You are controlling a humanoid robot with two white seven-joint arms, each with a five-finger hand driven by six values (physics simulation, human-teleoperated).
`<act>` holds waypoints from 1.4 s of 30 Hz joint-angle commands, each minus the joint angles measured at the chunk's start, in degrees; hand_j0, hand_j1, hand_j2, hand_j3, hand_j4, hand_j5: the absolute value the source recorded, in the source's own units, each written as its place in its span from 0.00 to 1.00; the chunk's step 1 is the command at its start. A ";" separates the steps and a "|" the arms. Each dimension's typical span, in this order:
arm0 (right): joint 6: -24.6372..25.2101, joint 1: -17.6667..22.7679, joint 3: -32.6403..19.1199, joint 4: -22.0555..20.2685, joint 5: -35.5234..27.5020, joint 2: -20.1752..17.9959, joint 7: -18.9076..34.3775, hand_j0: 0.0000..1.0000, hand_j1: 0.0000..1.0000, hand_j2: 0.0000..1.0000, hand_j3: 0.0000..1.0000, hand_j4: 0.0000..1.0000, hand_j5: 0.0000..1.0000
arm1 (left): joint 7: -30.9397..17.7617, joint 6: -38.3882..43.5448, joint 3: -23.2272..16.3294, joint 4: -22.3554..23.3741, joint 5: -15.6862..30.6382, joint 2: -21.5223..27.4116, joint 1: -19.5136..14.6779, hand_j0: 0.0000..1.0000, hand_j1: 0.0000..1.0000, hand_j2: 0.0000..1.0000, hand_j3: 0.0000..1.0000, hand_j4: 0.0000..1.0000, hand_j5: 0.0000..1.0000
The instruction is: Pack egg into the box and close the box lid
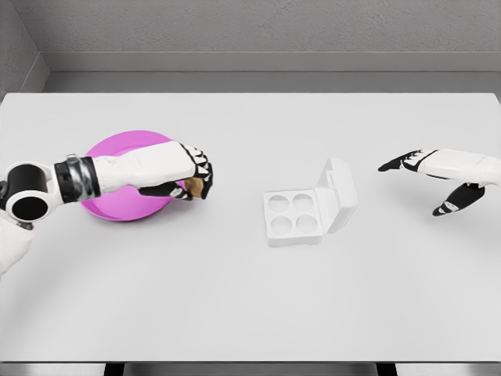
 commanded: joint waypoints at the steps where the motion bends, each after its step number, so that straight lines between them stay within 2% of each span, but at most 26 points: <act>1: 0.15 0.00 -0.04 -0.02 -0.38 -0.08 -0.02 1.00 1.00 1.00 1.00 1.00 1.00 | 0.05 0.19 0.00 -1.18 0.44 -0.87 0.00 0.34 0.34 0.34 0.34 0.34 0.34; 10: 0.15 0.00 -0.04 -0.02 -0.38 -0.08 -0.02 1.00 1.00 1.00 1.00 1.00 1.00 | 0.05 0.19 -0.09 -3.82 0.36 -3.16 0.00 0.34 0.34 0.34 0.34 0.34 0.34; 17: 0.15 0.00 -0.04 -0.02 -0.38 0.01 -0.02 1.00 1.00 1.00 1.00 1.00 1.00 | 0.05 0.19 -0.18 -3.91 -0.17 -5.71 -0.26 0.34 0.34 0.34 0.34 0.34 0.34; 19: 0.15 0.00 -0.04 -0.02 -0.38 0.01 -0.02 1.00 1.00 1.00 1.00 1.00 1.00 | 0.05 0.19 -1.76 -3.82 -0.17 -6.06 -1.05 0.34 0.34 0.34 0.34 0.34 0.34; 24: 0.15 -0.09 -0.04 0.16 -0.38 0.01 -0.02 1.00 1.00 1.00 1.00 1.00 1.00 | 0.05 0.19 -1.94 -3.82 -0.44 -7.82 -1.05 0.34 0.34 0.34 0.34 0.34 0.34; 27: 0.15 -0.09 -0.04 0.07 -0.38 0.01 -0.02 1.00 1.00 1.00 1.00 1.00 1.00 | 0.05 0.19 -3.87 -3.82 -0.44 -8.34 -1.67 0.34 0.34 0.34 0.34 0.34 0.34; 40: 0.15 -0.09 -0.21 0.16 -0.38 -0.08 -0.02 1.00 1.00 1.00 1.00 1.00 1.00 | 0.05 0.19 -4.40 -3.29 0.27 -12.74 -1.41 0.34 0.34 0.34 0.34 0.34 0.34; 42: 0.15 -0.09 -0.30 0.16 -0.38 -0.08 -0.02 1.00 1.00 1.00 1.00 1.00 1.00 | 0.05 0.19 -5.98 -3.21 0.97 -12.83 -1.58 0.34 0.34 0.34 0.34 0.34 0.34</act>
